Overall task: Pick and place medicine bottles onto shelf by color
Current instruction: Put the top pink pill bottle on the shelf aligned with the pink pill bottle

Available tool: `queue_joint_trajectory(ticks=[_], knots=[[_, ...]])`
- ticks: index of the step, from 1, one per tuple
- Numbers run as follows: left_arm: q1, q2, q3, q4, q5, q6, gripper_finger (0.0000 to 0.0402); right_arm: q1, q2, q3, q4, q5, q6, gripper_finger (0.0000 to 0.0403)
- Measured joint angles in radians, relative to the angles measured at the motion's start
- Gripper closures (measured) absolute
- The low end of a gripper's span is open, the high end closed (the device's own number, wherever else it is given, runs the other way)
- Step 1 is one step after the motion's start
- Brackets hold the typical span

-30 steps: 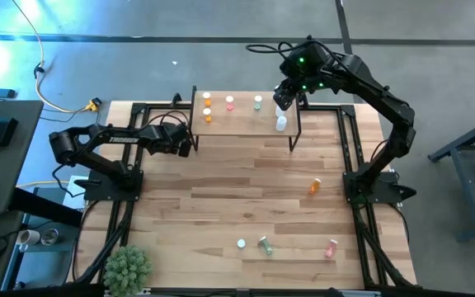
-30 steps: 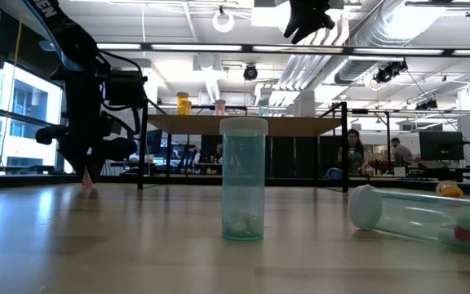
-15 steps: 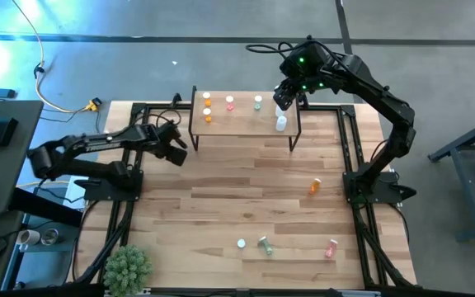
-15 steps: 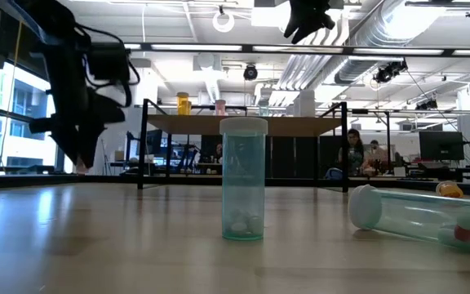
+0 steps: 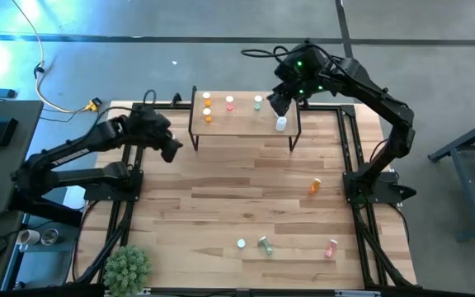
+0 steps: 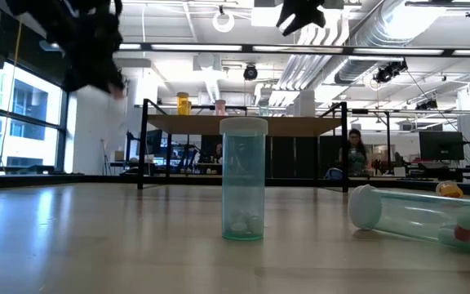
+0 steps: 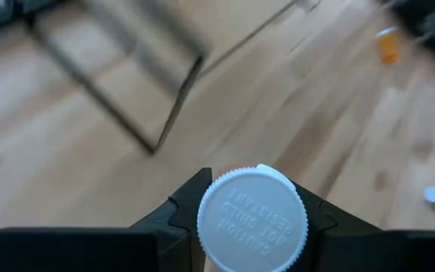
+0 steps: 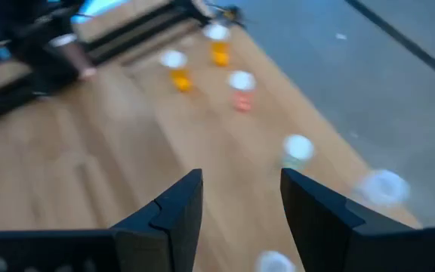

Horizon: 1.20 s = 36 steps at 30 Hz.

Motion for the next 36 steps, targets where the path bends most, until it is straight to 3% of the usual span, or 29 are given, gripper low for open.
queue_joint_trajectory(ticks=[7,13,28,36], knots=[[-0.055,0.005,0.161,0.015,0.003,0.152,0.0300,0.082,0.000,0.000,0.119,-0.070,0.000,0.0234],[-0.122,0.038,0.247,0.101,0.001,0.167,0.0300,0.162,0.002,0.000,0.181,-0.084,0.000,0.0234],[-0.296,0.168,0.388,0.178,0.000,0.299,0.0300,0.336,0.083,0.000,0.235,-0.084,-0.008,0.0234],[-0.375,0.220,0.400,0.164,0.024,0.385,0.0300,0.391,0.151,0.000,0.250,-0.083,-0.042,0.0234]])
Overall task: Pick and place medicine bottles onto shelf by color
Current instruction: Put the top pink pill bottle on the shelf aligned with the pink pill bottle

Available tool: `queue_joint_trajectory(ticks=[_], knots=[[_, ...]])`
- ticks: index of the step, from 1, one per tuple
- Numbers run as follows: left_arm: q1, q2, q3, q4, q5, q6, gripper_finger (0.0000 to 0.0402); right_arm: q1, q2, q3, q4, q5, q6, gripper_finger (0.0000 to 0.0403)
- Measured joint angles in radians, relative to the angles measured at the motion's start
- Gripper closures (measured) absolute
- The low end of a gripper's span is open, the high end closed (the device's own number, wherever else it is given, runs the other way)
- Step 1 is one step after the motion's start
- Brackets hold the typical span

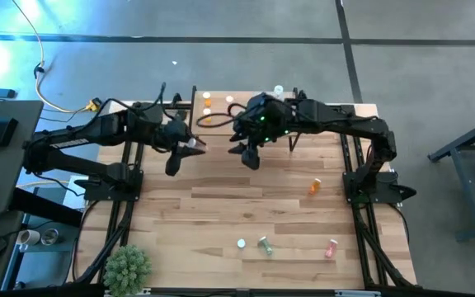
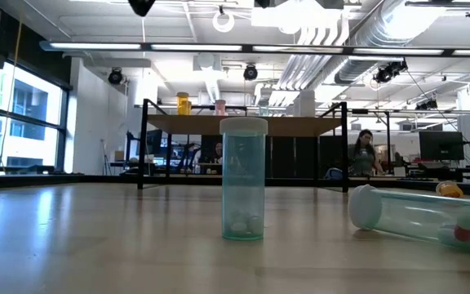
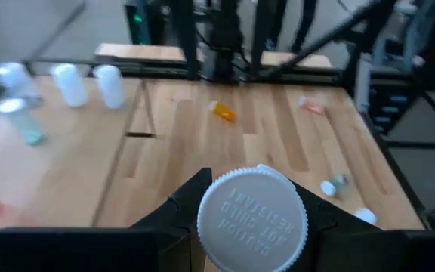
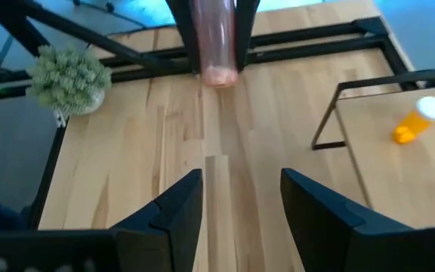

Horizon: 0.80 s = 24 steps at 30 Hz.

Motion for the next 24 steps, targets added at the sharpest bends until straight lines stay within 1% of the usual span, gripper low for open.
queue_joint_trajectory(ticks=[3,9,18,20,24], knots=[[-0.017,0.014,0.000,-0.012,0.028,0.003,0.0300,0.013,0.021,0.000,0.020,0.000,0.010,0.0234],[-0.039,0.028,0.000,-0.012,0.027,0.004,0.0300,0.039,0.055,0.000,0.098,0.002,0.023,0.0234],[-0.041,0.028,0.000,-0.007,0.025,-0.087,0.0300,0.084,0.078,0.000,0.172,0.002,-0.011,0.0236],[-0.047,0.028,0.000,-0.007,0.025,-0.087,0.0300,0.088,0.085,0.000,0.184,0.004,-0.011,0.0248],[-0.051,0.028,0.000,-0.007,0.025,-0.088,0.0300,0.087,0.083,0.000,0.188,0.027,0.007,0.0292]])
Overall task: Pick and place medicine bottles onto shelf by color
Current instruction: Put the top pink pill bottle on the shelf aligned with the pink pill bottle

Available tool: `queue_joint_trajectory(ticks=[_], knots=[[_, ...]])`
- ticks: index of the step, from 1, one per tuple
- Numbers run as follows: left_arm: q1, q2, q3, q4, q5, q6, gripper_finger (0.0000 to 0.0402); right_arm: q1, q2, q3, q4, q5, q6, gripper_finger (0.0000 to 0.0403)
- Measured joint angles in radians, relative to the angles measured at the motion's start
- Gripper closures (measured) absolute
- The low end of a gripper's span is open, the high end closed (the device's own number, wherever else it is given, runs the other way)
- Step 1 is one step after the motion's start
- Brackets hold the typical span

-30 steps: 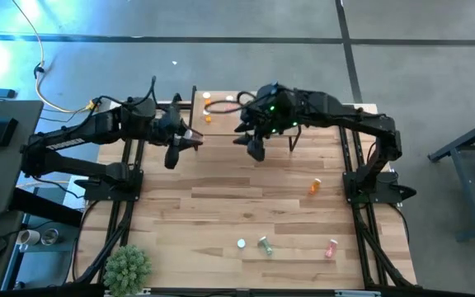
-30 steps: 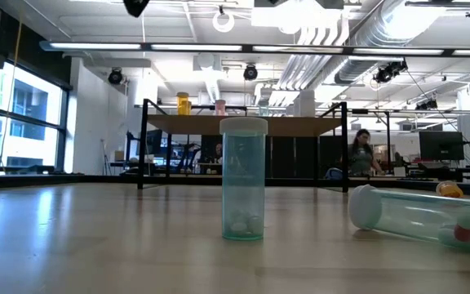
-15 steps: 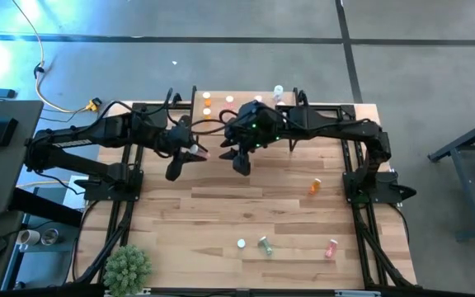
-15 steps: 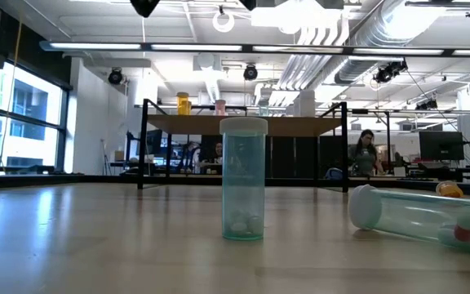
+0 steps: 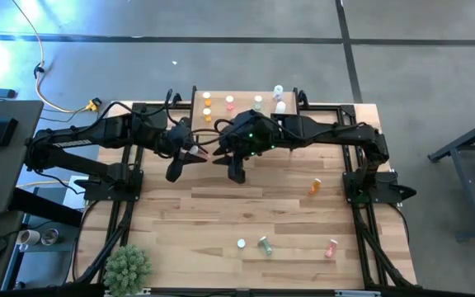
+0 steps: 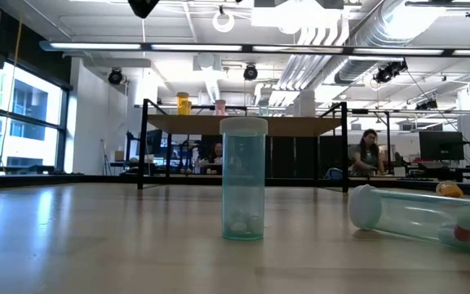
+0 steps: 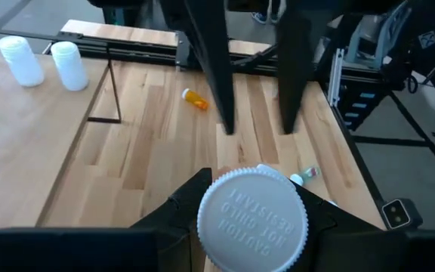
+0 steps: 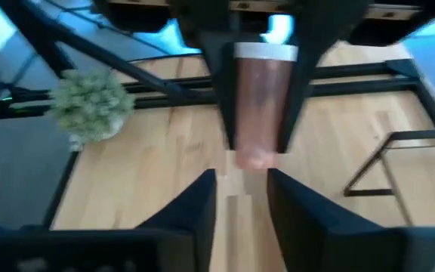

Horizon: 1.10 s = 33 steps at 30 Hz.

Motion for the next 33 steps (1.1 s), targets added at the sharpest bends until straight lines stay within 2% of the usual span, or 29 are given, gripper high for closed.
queue_joint_trajectory(ticks=[2,9,33], knots=[[0.000,0.000,0.000,0.000,0.000,-0.001,0.0300,0.000,0.000,0.000,0.004,0.037,0.000,0.0316],[0.000,0.000,0.000,0.000,0.000,-0.024,0.0300,0.000,0.007,0.000,0.024,0.040,0.021,0.0397],[0.000,-0.001,-0.002,0.015,0.000,-0.052,0.0300,0.000,0.045,0.001,0.051,0.013,0.064,0.0403]])
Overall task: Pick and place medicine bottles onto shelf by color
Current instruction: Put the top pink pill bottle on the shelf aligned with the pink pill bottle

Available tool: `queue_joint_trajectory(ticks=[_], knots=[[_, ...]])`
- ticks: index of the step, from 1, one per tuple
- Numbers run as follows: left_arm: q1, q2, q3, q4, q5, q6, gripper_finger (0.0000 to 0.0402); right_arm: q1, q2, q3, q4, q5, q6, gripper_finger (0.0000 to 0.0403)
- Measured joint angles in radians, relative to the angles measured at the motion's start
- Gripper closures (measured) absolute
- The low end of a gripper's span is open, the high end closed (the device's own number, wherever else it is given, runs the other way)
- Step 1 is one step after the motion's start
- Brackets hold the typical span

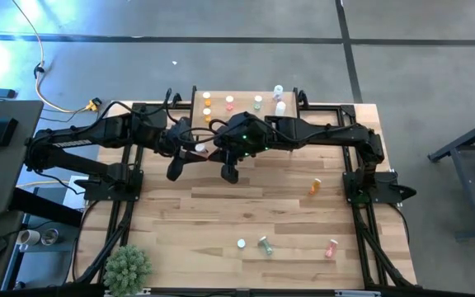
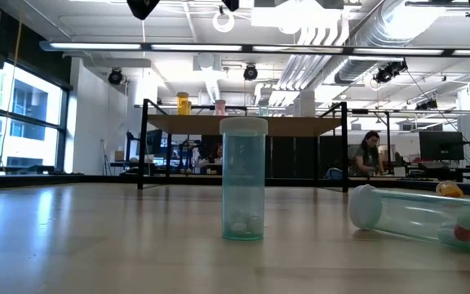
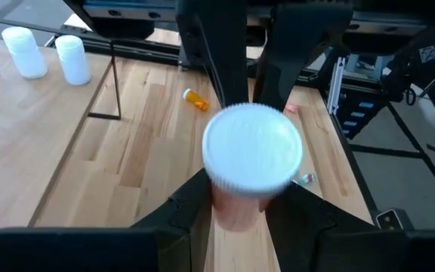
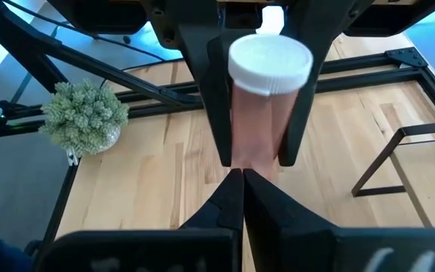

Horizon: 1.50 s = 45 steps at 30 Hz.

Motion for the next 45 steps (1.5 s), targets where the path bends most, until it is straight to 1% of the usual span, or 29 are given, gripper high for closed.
queue_joint_trajectory(ticks=[7,13,20,28,31,34,38,42,45], knots=[[0.000,0.000,0.001,0.029,-0.004,0.000,0.0300,0.001,0.003,0.000,0.014,-0.001,-0.002,0.0403],[0.001,0.000,0.002,0.018,-0.007,0.000,0.0300,0.000,-0.007,0.000,-0.008,0.001,-0.003,0.0403],[0.009,0.000,0.002,-0.023,-0.088,0.020,0.0300,-0.003,-0.044,0.000,-0.051,0.017,-0.009,0.0403],[0.009,0.012,0.003,-0.026,-0.192,0.062,0.0300,-0.043,-0.095,0.001,-0.033,0.018,-0.088,0.0403],[0.017,0.023,0.003,-0.019,-0.204,0.064,0.0300,-0.066,-0.101,0.023,-0.038,0.018,-0.118,0.0401],[0.023,0.052,0.003,-0.021,-0.208,0.063,0.0300,-0.090,-0.101,0.054,-0.047,0.018,-0.186,0.0387],[0.028,0.089,0.003,-0.015,-0.218,0.062,0.0300,-0.132,-0.102,0.077,-0.050,-0.006,-0.230,0.0347],[0.029,0.130,0.003,-0.001,-0.228,0.061,0.0300,-0.185,-0.102,0.086,-0.055,-0.092,-0.234,0.0300],[0.029,0.153,0.002,0.019,-0.251,0.060,0.0300,-0.219,-0.102,0.086,-0.059,-0.173,-0.256,0.0276]])
